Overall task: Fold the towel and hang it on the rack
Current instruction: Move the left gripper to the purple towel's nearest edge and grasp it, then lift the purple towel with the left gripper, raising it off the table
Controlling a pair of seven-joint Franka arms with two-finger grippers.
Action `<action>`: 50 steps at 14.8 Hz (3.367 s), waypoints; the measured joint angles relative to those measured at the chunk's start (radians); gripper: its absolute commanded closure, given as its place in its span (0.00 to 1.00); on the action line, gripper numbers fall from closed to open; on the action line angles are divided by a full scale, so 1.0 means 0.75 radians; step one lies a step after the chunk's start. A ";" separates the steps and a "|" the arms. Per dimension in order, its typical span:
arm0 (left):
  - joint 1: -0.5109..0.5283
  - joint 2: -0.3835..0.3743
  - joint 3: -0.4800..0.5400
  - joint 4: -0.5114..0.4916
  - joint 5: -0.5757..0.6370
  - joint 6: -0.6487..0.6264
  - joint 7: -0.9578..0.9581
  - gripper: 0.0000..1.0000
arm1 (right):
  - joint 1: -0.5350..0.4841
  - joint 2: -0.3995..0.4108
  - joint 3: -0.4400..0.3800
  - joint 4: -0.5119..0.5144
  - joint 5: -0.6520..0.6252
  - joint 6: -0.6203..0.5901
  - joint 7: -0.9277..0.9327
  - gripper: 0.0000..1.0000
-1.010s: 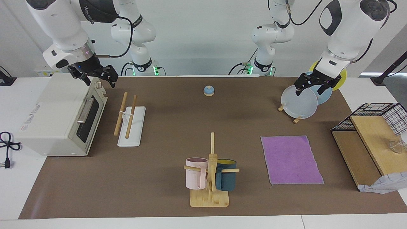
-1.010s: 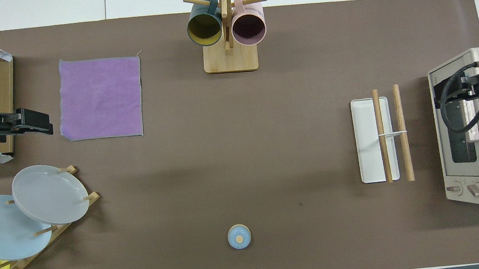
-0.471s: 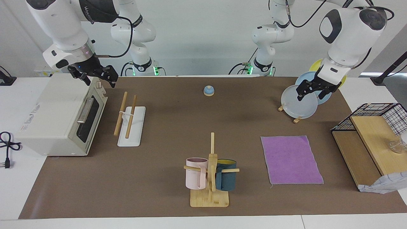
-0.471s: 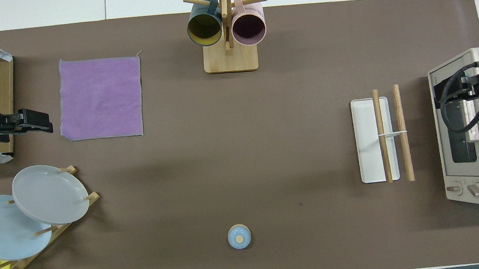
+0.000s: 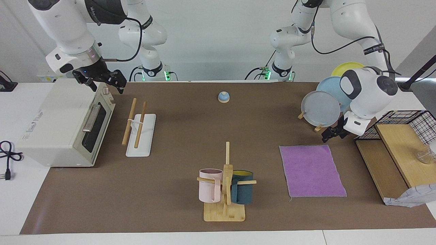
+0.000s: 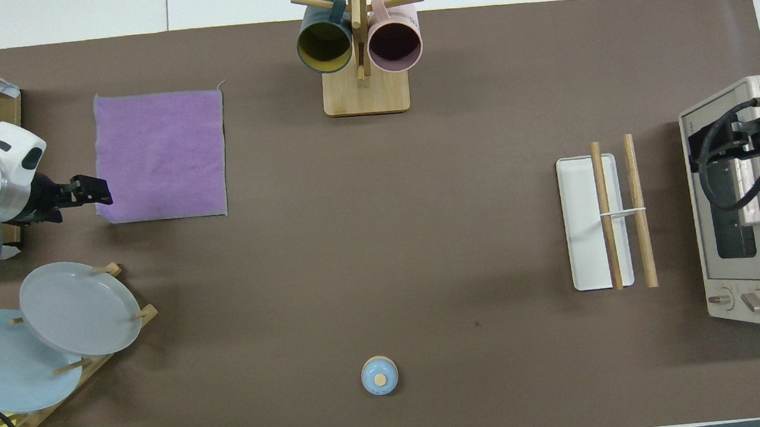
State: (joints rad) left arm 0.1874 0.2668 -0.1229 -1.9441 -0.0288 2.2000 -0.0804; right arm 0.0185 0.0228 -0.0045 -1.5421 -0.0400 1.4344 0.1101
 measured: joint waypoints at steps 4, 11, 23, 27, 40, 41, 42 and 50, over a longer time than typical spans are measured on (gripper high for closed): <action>0.018 0.080 0.000 0.000 0.000 0.081 0.000 0.09 | 0.000 0.000 0.000 0.000 0.000 0.000 0.000 0.00; 0.018 0.095 -0.002 0.000 -0.010 0.089 0.000 0.42 | 0.000 0.000 0.000 0.000 0.000 0.000 0.000 0.00; 0.037 0.108 -0.003 0.000 -0.066 0.095 0.001 0.60 | 0.000 0.000 0.000 0.000 0.000 0.000 0.000 0.00; 0.046 0.120 -0.003 0.002 -0.074 0.106 0.004 0.79 | 0.000 0.000 0.000 0.000 0.000 0.000 0.000 0.00; 0.044 0.121 -0.017 0.006 -0.084 0.104 0.026 1.00 | 0.000 0.000 0.000 0.000 0.000 0.000 0.000 0.00; 0.042 0.121 -0.017 0.009 -0.084 0.104 0.032 1.00 | 0.000 0.000 0.000 0.000 0.000 0.000 0.000 0.00; 0.041 0.121 -0.017 0.016 -0.084 0.102 0.049 1.00 | 0.000 0.000 0.000 0.000 0.000 0.000 0.000 0.00; -0.151 0.065 -0.038 0.188 0.079 -0.171 0.233 1.00 | 0.000 0.000 0.000 0.000 0.000 0.000 0.000 0.00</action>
State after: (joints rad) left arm 0.0742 0.3159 -0.1515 -1.8031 0.0303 2.0718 0.0944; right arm 0.0185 0.0227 -0.0045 -1.5421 -0.0400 1.4344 0.1101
